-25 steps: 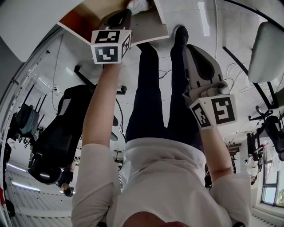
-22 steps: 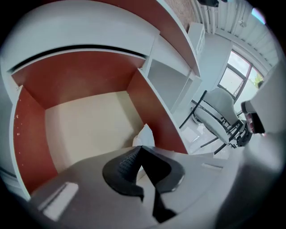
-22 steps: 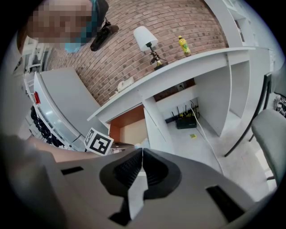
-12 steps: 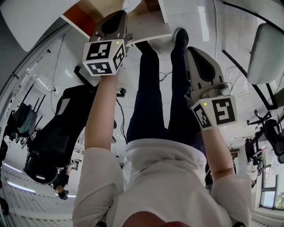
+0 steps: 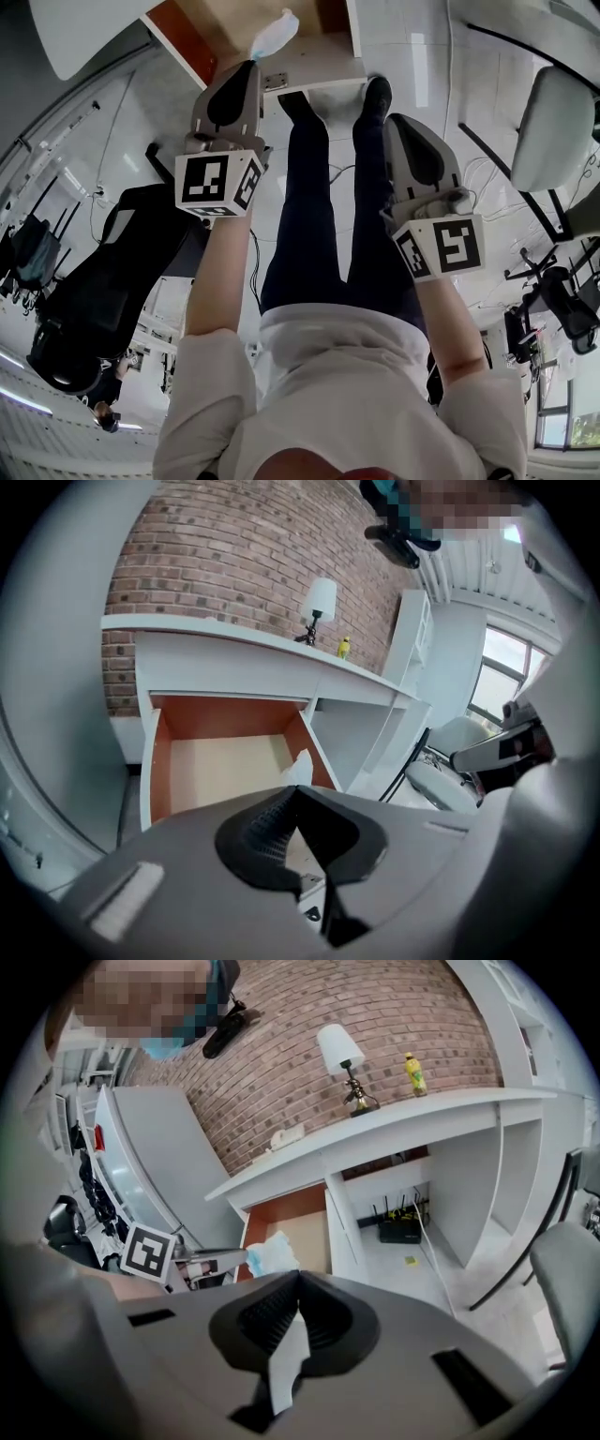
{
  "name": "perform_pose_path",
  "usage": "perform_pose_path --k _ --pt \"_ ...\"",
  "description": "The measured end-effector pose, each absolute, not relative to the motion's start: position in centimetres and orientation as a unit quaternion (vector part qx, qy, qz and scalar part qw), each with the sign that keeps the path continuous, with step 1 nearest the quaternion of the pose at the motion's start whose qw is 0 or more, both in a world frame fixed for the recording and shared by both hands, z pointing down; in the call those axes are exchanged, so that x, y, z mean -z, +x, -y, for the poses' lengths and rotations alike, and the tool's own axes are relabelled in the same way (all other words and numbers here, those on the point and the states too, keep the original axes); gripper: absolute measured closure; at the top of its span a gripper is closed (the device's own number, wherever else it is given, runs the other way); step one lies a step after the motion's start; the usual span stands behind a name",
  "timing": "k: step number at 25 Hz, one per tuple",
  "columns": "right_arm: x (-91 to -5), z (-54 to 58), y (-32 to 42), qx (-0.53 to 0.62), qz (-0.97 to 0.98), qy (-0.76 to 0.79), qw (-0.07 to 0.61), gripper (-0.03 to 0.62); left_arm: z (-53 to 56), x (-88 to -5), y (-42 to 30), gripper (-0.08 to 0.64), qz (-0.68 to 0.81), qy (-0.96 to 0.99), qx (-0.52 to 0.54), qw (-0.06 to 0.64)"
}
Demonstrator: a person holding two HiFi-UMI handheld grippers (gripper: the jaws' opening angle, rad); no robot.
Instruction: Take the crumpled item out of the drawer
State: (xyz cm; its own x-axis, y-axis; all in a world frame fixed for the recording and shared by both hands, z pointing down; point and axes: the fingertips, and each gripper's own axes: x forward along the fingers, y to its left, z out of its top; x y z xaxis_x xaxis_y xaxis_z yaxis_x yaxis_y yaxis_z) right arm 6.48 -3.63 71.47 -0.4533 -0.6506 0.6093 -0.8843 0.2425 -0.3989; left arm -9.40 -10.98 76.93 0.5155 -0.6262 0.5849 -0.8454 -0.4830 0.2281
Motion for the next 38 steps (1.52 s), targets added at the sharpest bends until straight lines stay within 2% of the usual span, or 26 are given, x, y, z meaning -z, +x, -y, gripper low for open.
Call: perform_pose_path --k 16,22,29,38 --pt "-67.2 3.3 4.6 -0.319 0.794 0.488 0.171 0.584 6.4 -65.5 -12.8 0.552 0.533 0.816 -0.127 0.186" --pt "-61.0 4.0 4.8 -0.291 0.807 0.495 0.140 0.584 4.6 -61.0 -13.3 0.552 0.546 0.810 -0.104 0.184" --pt "-54.4 4.8 6.0 -0.266 0.793 0.528 0.143 0.584 4.3 -53.3 -10.9 0.552 0.509 0.840 -0.099 0.157" --pt "-42.7 6.5 5.5 -0.202 0.825 0.514 0.122 0.584 5.8 -41.7 -11.8 0.552 0.522 0.846 -0.050 0.100"
